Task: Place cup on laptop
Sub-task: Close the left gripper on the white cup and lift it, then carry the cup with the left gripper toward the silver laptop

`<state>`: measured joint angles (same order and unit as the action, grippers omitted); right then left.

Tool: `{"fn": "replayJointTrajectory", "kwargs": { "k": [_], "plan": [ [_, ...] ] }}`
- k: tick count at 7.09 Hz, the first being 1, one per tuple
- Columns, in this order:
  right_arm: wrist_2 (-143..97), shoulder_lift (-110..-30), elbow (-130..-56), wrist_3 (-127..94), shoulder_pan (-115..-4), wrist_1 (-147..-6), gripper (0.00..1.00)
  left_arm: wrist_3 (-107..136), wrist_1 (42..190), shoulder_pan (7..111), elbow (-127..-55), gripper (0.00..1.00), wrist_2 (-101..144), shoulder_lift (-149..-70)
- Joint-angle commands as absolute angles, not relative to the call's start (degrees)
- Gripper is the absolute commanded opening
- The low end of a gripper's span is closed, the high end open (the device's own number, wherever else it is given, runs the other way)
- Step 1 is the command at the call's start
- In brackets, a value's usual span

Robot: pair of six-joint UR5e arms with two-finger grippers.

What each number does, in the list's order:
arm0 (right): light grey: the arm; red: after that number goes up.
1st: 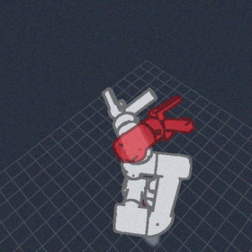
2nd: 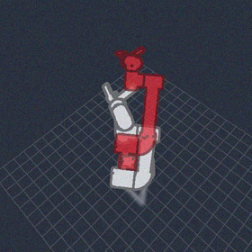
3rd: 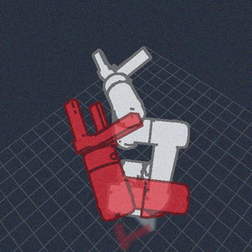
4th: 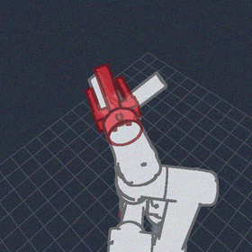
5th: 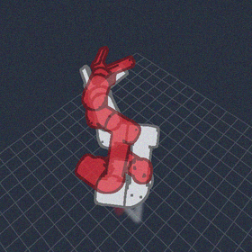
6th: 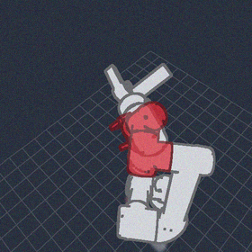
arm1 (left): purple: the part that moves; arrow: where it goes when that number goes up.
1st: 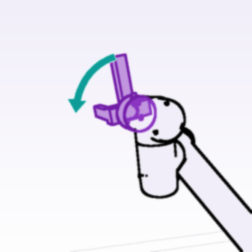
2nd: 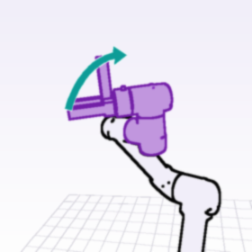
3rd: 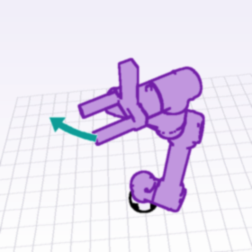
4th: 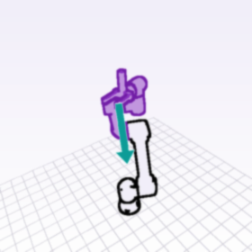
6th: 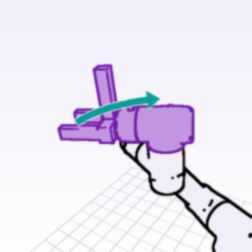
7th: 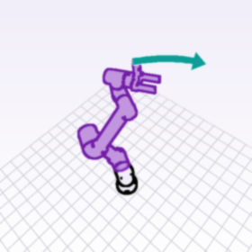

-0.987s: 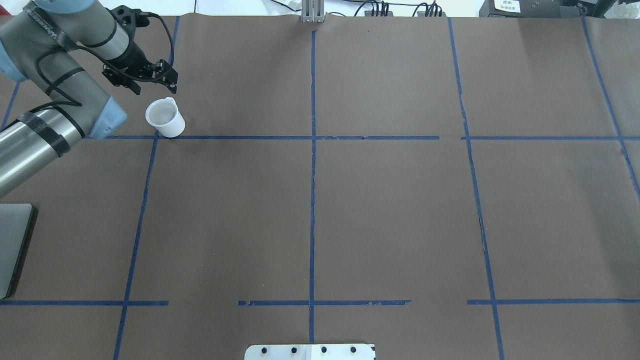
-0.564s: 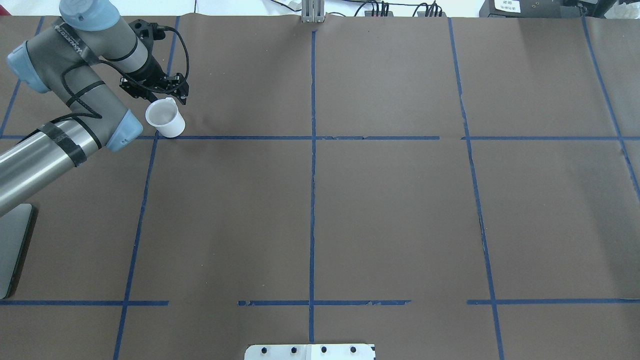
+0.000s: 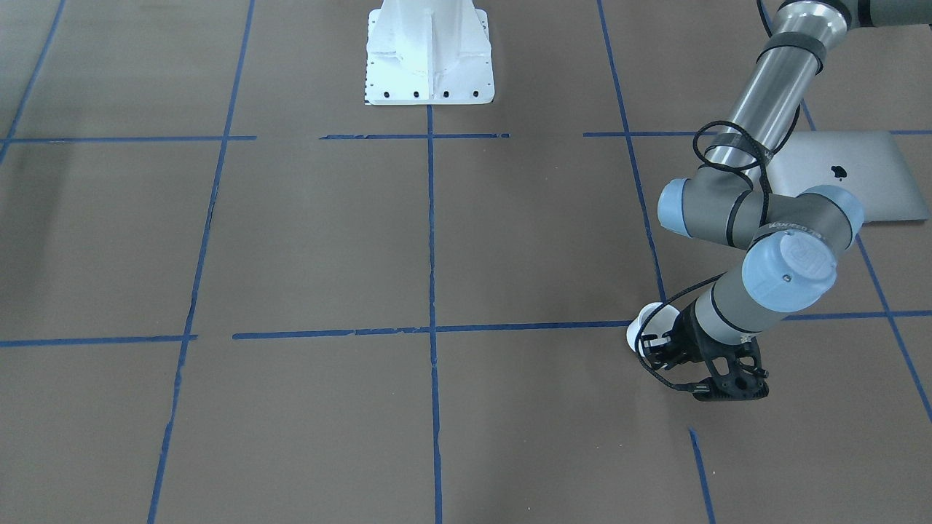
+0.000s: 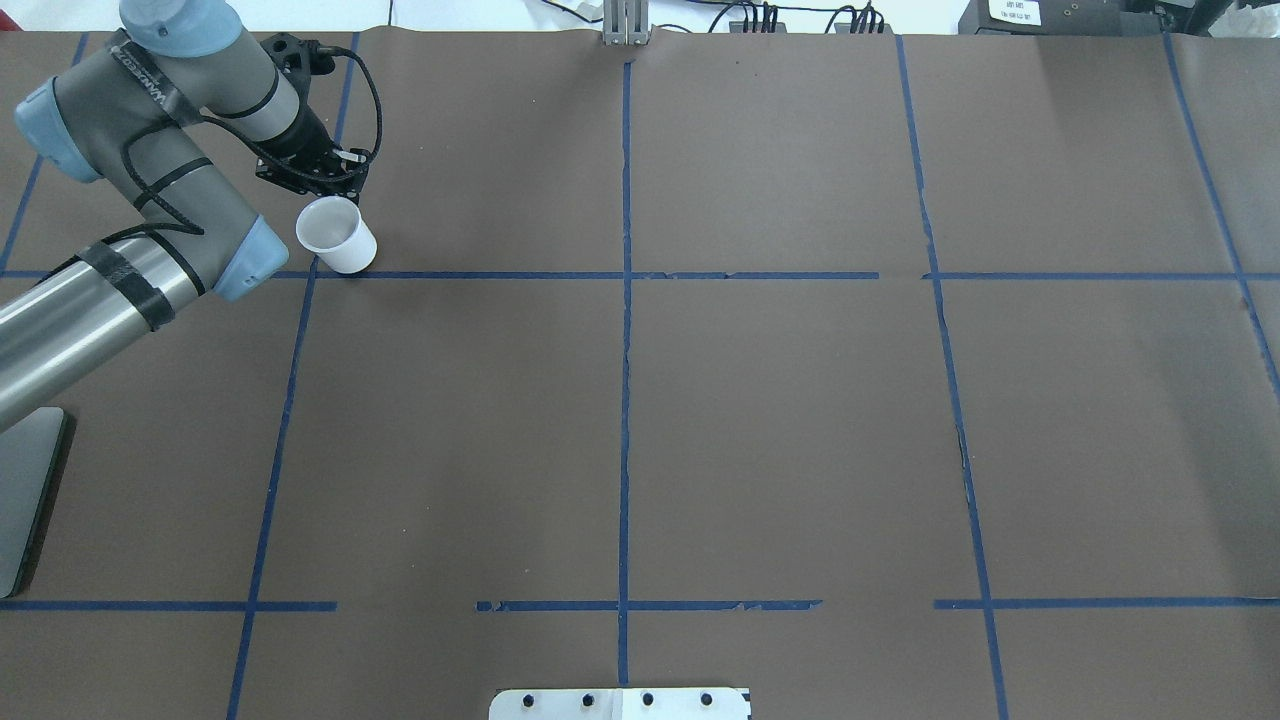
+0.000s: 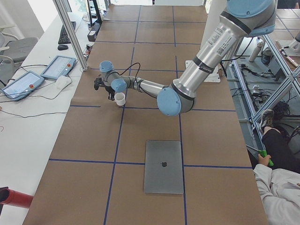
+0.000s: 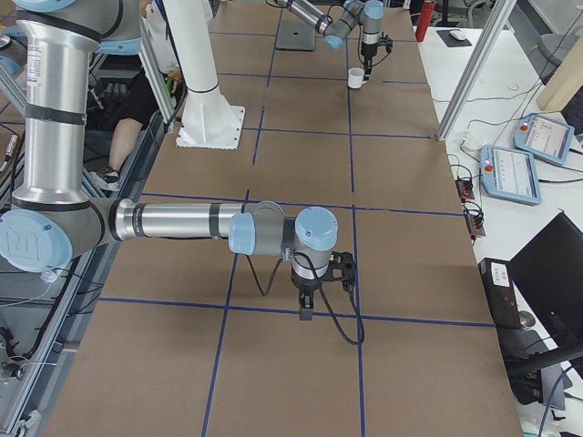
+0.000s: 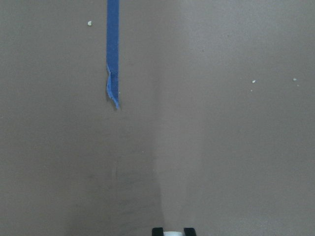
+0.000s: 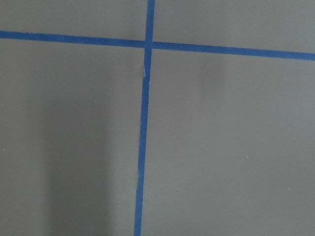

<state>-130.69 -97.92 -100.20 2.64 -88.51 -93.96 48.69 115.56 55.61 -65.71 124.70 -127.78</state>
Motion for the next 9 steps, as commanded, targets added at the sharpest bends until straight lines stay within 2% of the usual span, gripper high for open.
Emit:
{"fn": "replayJointTrajectory", "kwargs": {
  "k": [1, 4, 7, 9],
  "plan": [
    [-130.7, -97.9, -100.2, 2.6, -88.5, -94.0, 1.0, 48.1, 115.3, 57.7, -76.7, 0.0, 125.0, -119.6],
    [-130.7, -97.9, -100.2, 2.6, -88.5, -94.0, 1.0, 35.4, 115.9, 61.6, -91.2, 0.0, 125.2, -100.3],
    [-130.6, -97.9, -100.2, 2.6, -88.5, -94.0, 1.0, 20.1, 116.0, 69.9, -93.2, 0.0, 129.8, -83.4],
    [-130.7, -97.9, -100.2, 2.6, -88.5, -94.0, 1.0, 20.7, 116.0, 70.0, -93.2, 0.0, 129.9, -78.5]
  ]
}}
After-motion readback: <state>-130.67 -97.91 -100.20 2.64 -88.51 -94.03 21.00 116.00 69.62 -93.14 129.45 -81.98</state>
